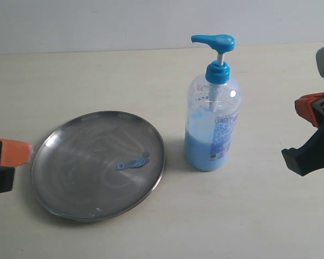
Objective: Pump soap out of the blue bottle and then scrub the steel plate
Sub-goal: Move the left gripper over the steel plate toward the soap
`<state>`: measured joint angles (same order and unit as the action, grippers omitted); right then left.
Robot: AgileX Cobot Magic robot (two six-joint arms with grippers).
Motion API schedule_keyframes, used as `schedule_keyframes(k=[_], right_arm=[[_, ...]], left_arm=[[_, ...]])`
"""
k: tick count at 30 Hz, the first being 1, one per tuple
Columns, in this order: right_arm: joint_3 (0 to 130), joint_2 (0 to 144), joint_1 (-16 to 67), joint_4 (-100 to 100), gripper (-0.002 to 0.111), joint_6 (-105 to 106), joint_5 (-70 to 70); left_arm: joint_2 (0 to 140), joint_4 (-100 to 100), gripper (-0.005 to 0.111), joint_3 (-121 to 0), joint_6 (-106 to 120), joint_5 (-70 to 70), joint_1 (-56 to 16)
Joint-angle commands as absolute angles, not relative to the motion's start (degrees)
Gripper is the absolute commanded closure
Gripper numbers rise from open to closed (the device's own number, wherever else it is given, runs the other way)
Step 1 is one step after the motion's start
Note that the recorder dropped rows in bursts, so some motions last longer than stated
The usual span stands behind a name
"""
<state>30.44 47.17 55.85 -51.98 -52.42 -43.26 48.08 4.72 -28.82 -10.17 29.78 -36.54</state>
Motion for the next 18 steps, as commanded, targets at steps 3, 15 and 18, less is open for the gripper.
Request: schedule_keyframes(k=[3,15,18], right_arm=[[30.16,46.66,55.66,-52.02,0.108,-52.59,-43.18],[30.16,46.66,55.66,-52.02,0.108,-52.59,-43.18],[30.16,46.66,55.66,-52.02,0.108,-52.59,-43.18]], left_arm=[[58.71,5.48,0.107,-28.69,-10.82,29.05,-36.56],[73.24,7.87,0.107,-37.95,-10.72,29.05,-36.67],[74.60,8.72,0.107,-39.97,-10.72,29.05,-36.67]])
